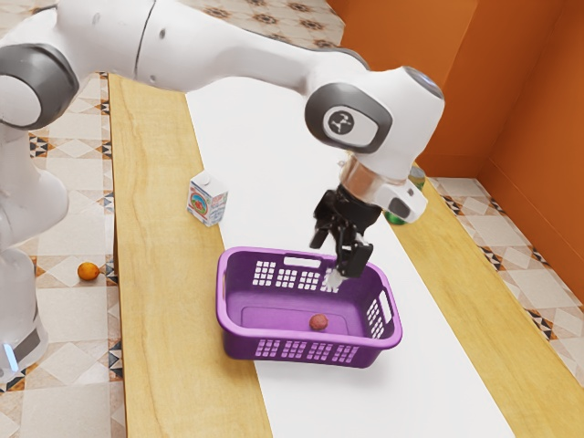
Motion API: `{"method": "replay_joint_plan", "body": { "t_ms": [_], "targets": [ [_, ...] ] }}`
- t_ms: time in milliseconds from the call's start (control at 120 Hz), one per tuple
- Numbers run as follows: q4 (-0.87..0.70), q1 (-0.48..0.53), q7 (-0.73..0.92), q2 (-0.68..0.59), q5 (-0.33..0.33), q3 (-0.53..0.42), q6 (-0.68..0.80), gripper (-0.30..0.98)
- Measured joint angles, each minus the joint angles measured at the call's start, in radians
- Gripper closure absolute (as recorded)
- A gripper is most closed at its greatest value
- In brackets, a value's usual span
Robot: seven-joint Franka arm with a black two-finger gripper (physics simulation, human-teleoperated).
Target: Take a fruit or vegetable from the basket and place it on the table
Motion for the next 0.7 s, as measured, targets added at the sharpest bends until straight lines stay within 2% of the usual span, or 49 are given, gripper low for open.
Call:
{"method": "replay_joint_plan", "body": {
  "t_ms": [117,367,542,700],
  "targets": [
    [-0.018,0.062,-0.035,0.0,-0.023,0.002,0.032,0.02],
    [-0.079,0.007,-0.098,-0.056,-0.034,-0.004,0.071,0.03],
    [-0.094,-0.057,-0.131,-0.009,-0.034,-0.011,0.109,0.04],
    [-0.097,-0.034,-0.148,0.058,-0.036,-0.005,0.152,0.04]
  ]
}}
